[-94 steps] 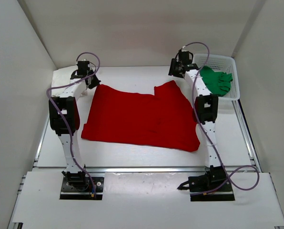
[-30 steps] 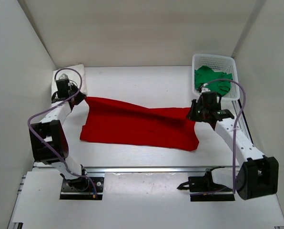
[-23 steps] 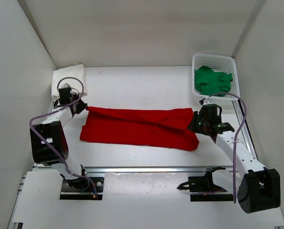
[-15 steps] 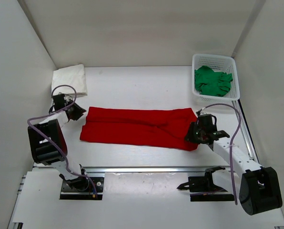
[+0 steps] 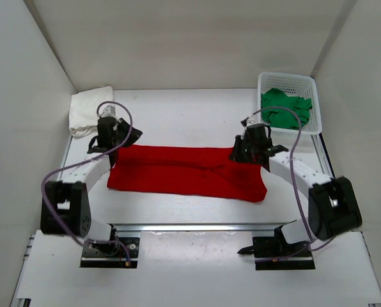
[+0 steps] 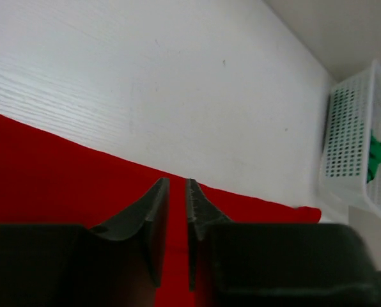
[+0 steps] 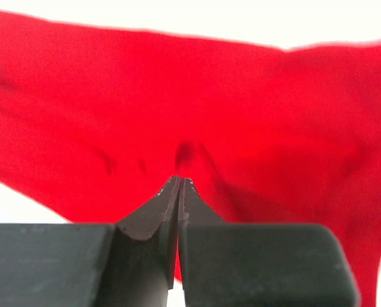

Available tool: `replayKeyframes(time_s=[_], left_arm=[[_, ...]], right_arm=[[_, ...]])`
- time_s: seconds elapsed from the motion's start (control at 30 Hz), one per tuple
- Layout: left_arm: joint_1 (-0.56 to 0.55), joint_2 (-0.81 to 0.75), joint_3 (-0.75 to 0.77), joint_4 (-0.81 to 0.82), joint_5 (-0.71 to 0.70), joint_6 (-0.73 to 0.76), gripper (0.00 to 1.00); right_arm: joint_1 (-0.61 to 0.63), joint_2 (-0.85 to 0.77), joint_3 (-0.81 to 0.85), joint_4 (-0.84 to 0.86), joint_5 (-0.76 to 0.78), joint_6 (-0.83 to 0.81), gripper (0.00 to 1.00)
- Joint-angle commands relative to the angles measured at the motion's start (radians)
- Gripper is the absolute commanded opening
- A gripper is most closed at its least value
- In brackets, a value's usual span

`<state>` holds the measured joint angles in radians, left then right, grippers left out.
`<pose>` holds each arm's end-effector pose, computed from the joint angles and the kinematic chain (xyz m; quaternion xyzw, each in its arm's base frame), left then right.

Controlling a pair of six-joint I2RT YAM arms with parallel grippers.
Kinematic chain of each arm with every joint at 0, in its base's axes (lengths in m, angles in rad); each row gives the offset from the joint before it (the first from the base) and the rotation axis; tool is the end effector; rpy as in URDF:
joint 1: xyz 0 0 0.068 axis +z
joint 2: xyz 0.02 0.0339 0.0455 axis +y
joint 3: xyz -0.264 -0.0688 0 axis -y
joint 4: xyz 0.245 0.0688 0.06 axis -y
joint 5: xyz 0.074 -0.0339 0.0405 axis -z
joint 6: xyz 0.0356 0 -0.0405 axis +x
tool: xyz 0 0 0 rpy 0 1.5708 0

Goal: Fold and stack the t-shirts
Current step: Fold the other side of the tshirt into a rectangle

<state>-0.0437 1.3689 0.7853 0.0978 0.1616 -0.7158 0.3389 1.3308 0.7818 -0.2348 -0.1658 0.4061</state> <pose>0.3005 -0.0189 0.2362 -0.2422 0.8196 -0.2550 0.4523 0.2572 0.0969 0.2162 -0.0008 0.9209 0.2103 0.3281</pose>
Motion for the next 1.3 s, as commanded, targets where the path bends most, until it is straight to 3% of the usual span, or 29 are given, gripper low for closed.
replayKeyframes(time_s=[0.0,0.13,0.43,0.8,0.93,1.0,1.1,1.27], left_arm=[[-0.024,0.123,0.061,-0.027,-0.039,0.045,0.24],[-0.01,0.289,0.153,-0.098,0.039,0.05,0.12],[0.031,0.314,0.103,-0.178,0.107,0.055,0.03],[0.18,0.118,-0.127,-0.233,0.263,0.088,0.0],[0.272,-0.091,-0.198,-0.279,0.242,0.11,0.0],[0.259,-0.155,-0.207,-0.274,0.225,0.09,0.0],[0.15,-0.229,-0.202,-0.233,0.149,0.067,0.01],[-0.006,-0.162,-0.169,-0.15,0.078,0.026,0.03]], right_arm=[[0.0,0.139,0.133,0.091,-0.05,-0.055,0.0],[0.017,0.281,0.208,0.072,-0.049,-0.07,0.0],[0.052,0.315,0.145,0.113,-0.089,-0.067,0.0],[0.055,0.257,0.073,0.111,-0.116,-0.084,0.01],[0.087,0.197,0.011,0.103,-0.13,-0.089,0.0],[0.115,0.18,-0.006,0.089,-0.141,-0.084,0.0],[0.178,0.124,-0.009,0.025,-0.11,-0.104,0.0],[0.19,0.029,0.007,-0.012,-0.075,-0.087,0.0]])
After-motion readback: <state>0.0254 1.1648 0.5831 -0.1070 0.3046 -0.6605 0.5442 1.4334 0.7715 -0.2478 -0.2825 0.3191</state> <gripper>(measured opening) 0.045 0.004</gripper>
